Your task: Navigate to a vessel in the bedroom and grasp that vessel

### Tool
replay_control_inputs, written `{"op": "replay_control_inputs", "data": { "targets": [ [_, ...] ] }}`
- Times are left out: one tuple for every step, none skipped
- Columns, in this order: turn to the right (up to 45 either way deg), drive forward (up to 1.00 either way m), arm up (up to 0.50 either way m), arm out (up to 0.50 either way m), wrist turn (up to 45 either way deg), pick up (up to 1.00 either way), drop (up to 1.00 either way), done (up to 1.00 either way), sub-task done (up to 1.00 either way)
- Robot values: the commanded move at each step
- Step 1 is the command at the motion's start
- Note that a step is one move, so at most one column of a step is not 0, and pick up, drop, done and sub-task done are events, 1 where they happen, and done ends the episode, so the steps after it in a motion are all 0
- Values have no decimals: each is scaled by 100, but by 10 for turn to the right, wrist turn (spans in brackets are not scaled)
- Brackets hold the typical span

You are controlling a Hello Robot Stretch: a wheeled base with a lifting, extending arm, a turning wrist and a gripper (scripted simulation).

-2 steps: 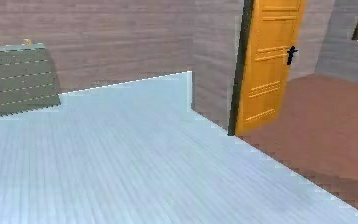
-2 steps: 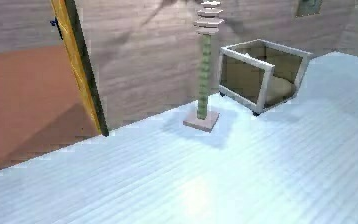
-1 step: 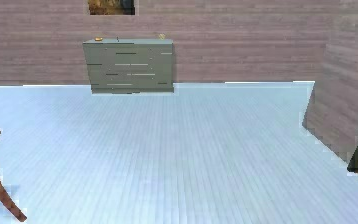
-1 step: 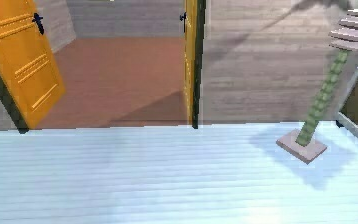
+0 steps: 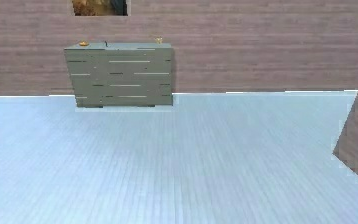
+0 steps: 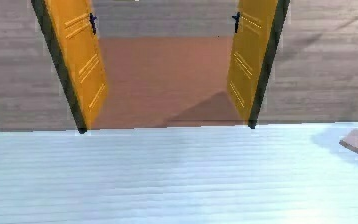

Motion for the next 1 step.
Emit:
{"op": "replay_control_inputs", "data": {
  "targets": [
    [-60, 0, 0, 0, 0, 0, 0, 0, 0]
  ]
}}
